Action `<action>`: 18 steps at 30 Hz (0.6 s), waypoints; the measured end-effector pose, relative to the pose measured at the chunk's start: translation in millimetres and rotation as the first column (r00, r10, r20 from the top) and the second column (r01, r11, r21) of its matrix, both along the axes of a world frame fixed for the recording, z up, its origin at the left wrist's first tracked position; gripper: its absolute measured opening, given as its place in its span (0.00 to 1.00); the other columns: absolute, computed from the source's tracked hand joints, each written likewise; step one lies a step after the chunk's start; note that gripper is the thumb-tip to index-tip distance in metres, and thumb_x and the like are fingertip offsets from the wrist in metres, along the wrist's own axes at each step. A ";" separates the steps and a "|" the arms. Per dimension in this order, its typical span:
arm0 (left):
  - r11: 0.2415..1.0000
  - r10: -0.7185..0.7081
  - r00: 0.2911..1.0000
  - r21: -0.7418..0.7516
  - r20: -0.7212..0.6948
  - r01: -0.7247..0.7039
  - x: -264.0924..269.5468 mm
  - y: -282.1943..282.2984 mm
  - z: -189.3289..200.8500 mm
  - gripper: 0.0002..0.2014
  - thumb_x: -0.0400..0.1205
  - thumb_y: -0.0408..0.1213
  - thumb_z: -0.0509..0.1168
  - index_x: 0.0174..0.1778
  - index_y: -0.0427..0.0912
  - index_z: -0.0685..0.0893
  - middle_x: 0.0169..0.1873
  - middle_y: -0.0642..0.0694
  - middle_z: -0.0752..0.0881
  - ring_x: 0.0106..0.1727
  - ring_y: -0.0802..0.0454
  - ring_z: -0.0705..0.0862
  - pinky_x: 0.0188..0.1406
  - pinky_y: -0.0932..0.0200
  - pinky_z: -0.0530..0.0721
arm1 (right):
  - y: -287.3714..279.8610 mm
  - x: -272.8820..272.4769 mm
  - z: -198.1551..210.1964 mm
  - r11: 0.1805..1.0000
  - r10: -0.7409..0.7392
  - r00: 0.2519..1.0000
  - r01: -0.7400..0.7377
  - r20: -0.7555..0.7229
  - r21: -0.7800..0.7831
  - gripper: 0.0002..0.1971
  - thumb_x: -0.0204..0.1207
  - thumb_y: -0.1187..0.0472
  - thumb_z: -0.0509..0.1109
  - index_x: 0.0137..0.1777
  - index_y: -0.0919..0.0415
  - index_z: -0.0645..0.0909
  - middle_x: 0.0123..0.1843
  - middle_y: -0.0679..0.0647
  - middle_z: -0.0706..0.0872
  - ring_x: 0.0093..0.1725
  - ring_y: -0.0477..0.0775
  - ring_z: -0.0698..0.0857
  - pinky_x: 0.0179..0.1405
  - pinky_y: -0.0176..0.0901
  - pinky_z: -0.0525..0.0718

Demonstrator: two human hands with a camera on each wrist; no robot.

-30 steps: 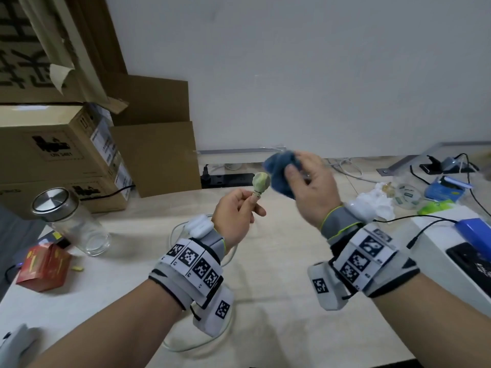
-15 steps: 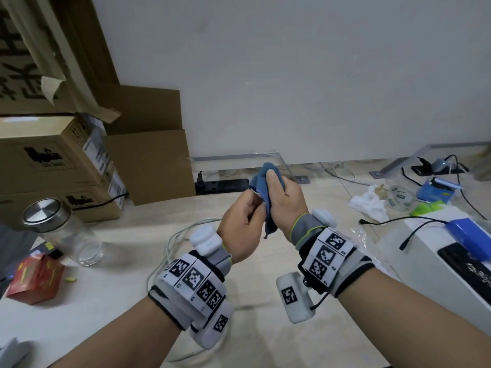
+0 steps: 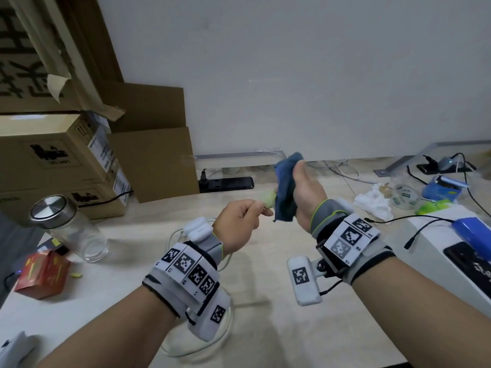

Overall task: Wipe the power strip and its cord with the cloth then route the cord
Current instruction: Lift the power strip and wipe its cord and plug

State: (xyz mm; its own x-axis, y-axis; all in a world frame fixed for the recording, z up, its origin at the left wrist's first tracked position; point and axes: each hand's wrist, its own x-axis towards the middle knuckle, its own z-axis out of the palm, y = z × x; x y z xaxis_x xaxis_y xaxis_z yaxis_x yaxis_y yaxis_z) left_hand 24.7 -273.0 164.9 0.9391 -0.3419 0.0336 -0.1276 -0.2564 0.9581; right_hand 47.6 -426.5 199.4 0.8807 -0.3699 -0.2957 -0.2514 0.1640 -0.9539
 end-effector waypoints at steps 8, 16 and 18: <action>0.999 -0.007 0.998 -0.044 -0.068 0.004 -2.8 -2.3 -13.1 0.15 0.88 0.41 0.53 0.44 0.48 0.85 0.19 0.58 0.72 0.20 0.62 0.68 0.24 0.64 0.65 | 2.2 -15.9 8.8 0.819 0.315 0.881 -0.064 0.354 -0.570 0.14 0.80 0.47 0.57 0.65 0.34 0.73 0.56 0.49 0.83 0.48 0.43 0.85 0.49 0.41 0.83; 0.999 -0.036 0.999 0.016 -0.027 0.036 -3.1 5.8 -1.0 0.18 0.87 0.40 0.55 0.29 0.46 0.75 0.22 0.55 0.73 0.22 0.57 0.67 0.27 0.58 0.66 | -4.0 -30.8 -6.3 0.593 0.587 0.737 -0.110 0.335 -0.798 0.10 0.75 0.63 0.70 0.54 0.58 0.87 0.47 0.45 0.84 0.42 0.43 0.83 0.44 0.39 0.82; 0.995 -0.103 0.992 -0.021 -0.073 0.102 -3.1 11.4 3.7 0.18 0.87 0.40 0.56 0.30 0.45 0.78 0.21 0.55 0.73 0.21 0.58 0.66 0.25 0.59 0.65 | -9.4 -31.2 -5.9 0.572 0.637 0.673 -0.085 0.377 -0.816 0.09 0.72 0.57 0.72 0.50 0.58 0.88 0.46 0.47 0.83 0.41 0.39 0.81 0.42 0.39 0.81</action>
